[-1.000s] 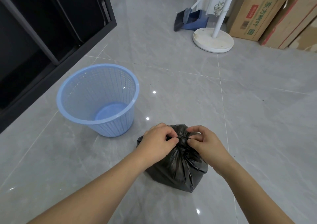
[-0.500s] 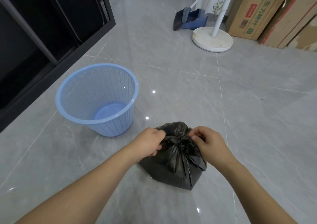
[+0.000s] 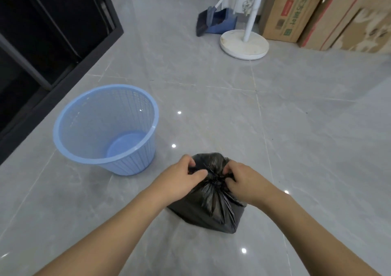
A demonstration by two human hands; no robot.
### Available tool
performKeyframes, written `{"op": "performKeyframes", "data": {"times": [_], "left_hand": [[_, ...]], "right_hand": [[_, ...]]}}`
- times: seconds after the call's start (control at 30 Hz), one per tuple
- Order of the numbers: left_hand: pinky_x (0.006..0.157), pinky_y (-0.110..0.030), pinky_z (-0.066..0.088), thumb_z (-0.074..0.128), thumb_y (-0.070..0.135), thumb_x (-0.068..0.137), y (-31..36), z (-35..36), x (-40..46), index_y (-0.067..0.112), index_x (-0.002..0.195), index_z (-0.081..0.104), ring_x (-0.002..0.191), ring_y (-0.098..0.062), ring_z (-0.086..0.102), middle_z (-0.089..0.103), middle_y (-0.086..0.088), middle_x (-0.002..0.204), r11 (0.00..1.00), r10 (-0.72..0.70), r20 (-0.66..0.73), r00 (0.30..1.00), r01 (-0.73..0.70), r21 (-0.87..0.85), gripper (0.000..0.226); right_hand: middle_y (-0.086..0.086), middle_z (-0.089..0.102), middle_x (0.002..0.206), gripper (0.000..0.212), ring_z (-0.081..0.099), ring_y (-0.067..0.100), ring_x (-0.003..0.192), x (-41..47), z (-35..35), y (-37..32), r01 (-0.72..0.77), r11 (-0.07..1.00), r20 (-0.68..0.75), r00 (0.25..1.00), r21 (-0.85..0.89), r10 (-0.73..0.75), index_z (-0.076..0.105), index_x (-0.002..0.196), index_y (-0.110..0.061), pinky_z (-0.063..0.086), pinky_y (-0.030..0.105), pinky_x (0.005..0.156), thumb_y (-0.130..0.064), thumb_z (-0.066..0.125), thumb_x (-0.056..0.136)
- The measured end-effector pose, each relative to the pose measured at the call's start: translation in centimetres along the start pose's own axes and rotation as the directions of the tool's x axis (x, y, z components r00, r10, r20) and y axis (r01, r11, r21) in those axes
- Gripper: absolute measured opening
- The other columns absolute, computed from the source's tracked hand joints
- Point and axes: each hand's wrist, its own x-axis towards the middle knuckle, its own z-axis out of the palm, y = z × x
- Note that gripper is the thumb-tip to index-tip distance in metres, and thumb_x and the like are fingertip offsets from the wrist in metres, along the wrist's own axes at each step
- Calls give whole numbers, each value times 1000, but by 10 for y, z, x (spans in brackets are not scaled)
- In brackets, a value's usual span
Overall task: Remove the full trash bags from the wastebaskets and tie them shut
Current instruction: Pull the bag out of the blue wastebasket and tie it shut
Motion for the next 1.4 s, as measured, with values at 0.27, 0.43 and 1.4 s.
{"op": "performKeyframes", "data": {"times": [0.27, 0.43, 1.4], "left_hand": [[58, -26, 38, 34, 32, 100, 36, -13, 30, 19, 73, 52, 71, -10, 54, 56, 1, 75, 976, 121, -2, 993, -118, 181, 35], [57, -30, 32, 32, 32, 99, 92, -64, 25, 22, 67, 42, 65, -7, 47, 50, 5, 70, 940, 118, 41, 992, -125, 316, 35], [71, -40, 52, 36, 28, 97, 774, -367, -276, 15, 69, 51, 76, -26, 60, 61, -10, 78, 904, 381, 109, 918, -394, 163, 34]], "right_hand": [[10, 60, 97, 10, 59, 31, 88, 15, -36, -15, -38, 950, -27, 999, -310, 31, 50, 92, -14, 42, 36, 66, -19, 42, 95], [8, 62, 110, 21, 61, 28, 96, 10, -92, -61, -52, 917, 48, 996, -396, 77, 54, 108, -12, 39, 34, 66, -22, 42, 94], [7, 56, 72, 31, 50, 23, 62, -396, -748, -226, -340, 749, -370, 707, 569, 602, 45, 71, -13, 37, 32, 58, -29, 38, 97]]}}
